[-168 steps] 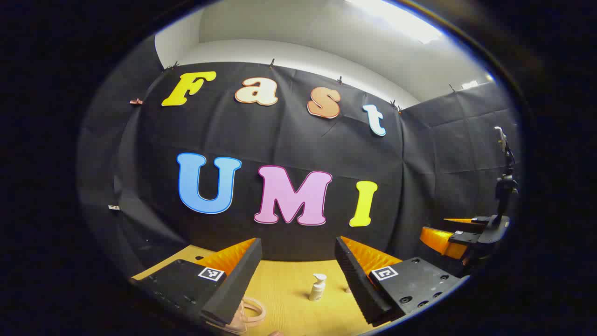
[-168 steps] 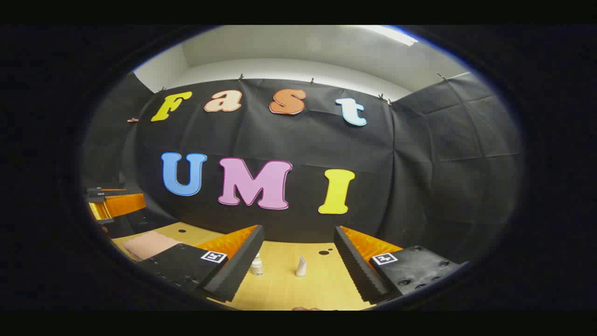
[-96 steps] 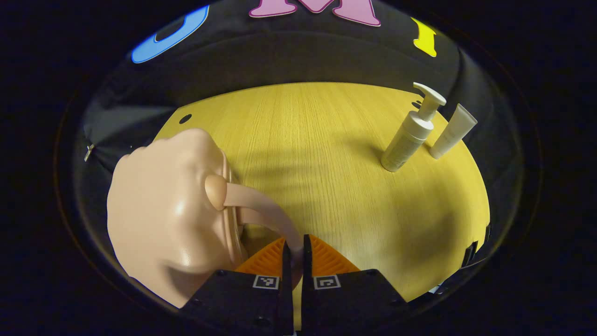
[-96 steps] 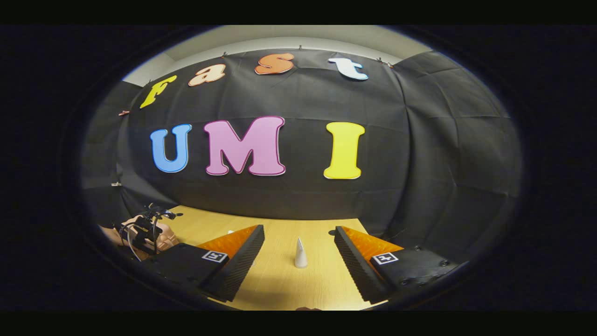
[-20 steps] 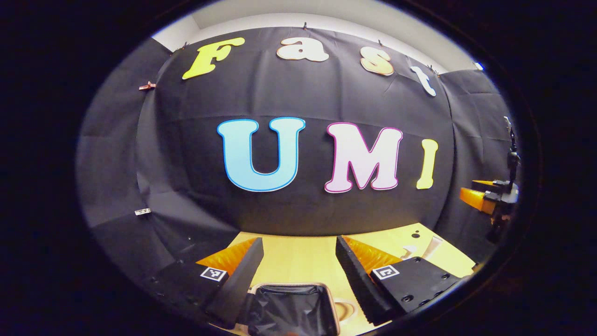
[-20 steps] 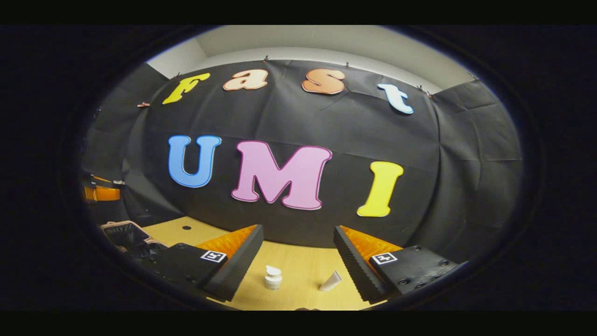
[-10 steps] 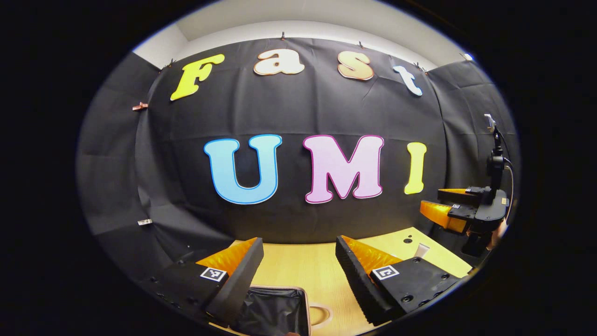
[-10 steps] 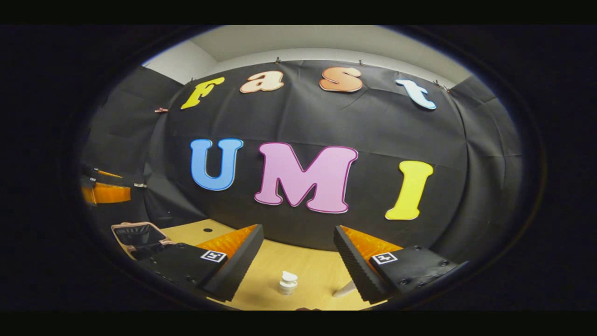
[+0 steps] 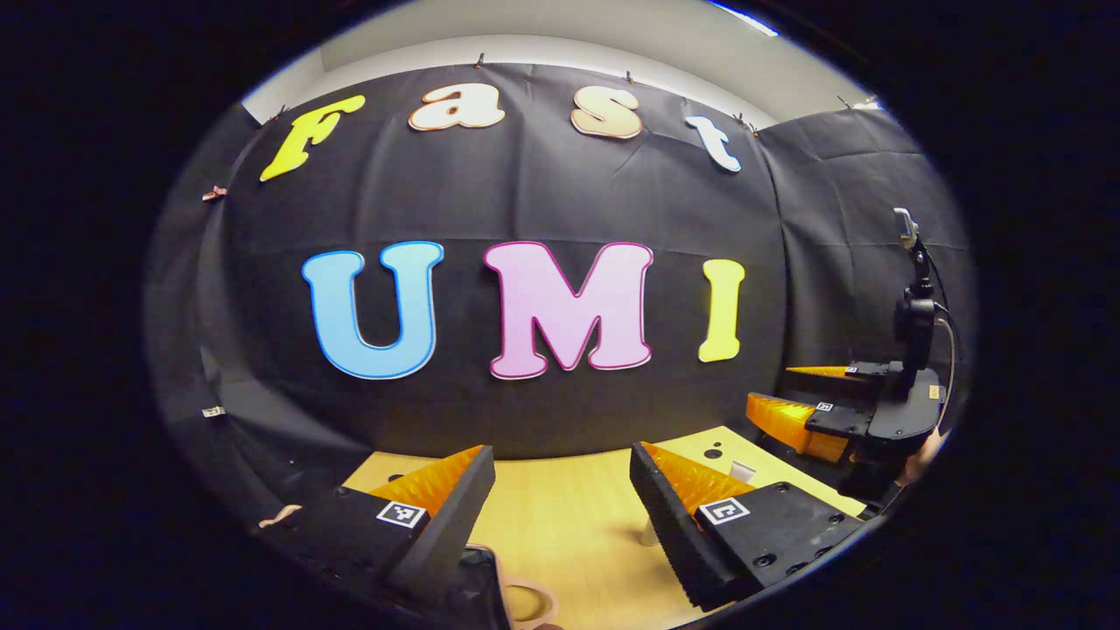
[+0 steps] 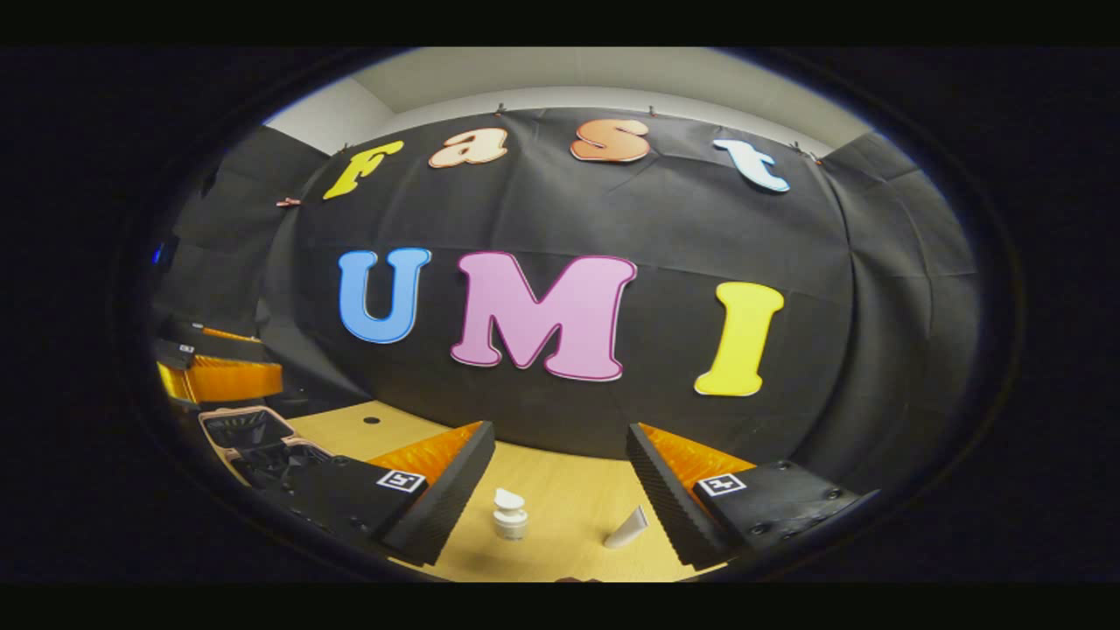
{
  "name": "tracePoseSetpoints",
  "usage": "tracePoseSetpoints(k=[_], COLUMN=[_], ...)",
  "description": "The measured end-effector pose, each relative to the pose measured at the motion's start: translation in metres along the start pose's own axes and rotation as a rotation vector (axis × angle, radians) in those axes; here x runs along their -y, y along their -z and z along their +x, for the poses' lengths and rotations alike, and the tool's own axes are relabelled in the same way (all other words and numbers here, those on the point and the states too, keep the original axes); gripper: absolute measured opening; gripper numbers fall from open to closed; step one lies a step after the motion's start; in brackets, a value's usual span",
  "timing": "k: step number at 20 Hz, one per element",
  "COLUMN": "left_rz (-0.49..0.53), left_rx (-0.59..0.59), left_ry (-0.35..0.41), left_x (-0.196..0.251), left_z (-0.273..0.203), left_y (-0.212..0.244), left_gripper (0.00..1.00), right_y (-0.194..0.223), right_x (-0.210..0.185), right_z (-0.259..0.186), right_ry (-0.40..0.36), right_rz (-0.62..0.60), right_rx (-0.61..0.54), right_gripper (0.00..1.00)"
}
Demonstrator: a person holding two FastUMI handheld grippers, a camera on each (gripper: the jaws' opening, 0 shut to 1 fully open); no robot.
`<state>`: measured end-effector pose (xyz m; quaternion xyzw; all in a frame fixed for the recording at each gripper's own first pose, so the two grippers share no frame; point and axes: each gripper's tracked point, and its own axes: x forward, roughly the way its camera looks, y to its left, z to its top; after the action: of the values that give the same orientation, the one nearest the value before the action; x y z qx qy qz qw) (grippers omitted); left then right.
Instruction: First open the suitcase, pack the skin care products into it, and then close the suitcase.
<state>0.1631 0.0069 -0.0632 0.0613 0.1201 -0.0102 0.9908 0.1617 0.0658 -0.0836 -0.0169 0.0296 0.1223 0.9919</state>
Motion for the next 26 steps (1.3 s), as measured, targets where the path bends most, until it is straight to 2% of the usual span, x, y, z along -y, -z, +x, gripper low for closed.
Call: tracePoseSetpoints(k=[3,6,8,11,14,20,26], left_rz=[0.003,-0.011,-0.016,-0.018,-0.06,-0.064,-0.058], left_rx=[-0.054,-0.133,-0.209,-0.295,-0.363,-0.399,-0.413], left_ry=[0.076,0.171,0.201,0.17,0.134,0.139,0.17], left_x=[0.045,0.097,0.121,0.129,0.126,0.127,0.139], left_z=[0.035,0.073,0.097,0.132,0.167,0.203,0.224], left_y=[0.045,0.103,0.15,0.21,0.25,0.282,0.295], left_gripper=[0.98,0.98,0.98,0.98,0.99,1.0,1.0], right_y=[0.025,0.071,0.105,0.165,0.212,0.265,0.296], right_x=[0.019,0.043,0.058,0.067,0.068,0.074,0.07], right_z=[-0.002,0.0,0.003,0.015,0.03,0.066,0.088], right_ry=[0.039,0.072,0.091,0.086,0.063,0.056,0.058], right_rz=[-0.01,-0.018,-0.006,-0.007,0.013,0.016,0.036], right_rx=[-0.012,-0.069,-0.121,-0.222,-0.299,-0.37,-0.405], right_gripper=[0.96,0.96,0.96,0.97,0.97,0.97,0.97])
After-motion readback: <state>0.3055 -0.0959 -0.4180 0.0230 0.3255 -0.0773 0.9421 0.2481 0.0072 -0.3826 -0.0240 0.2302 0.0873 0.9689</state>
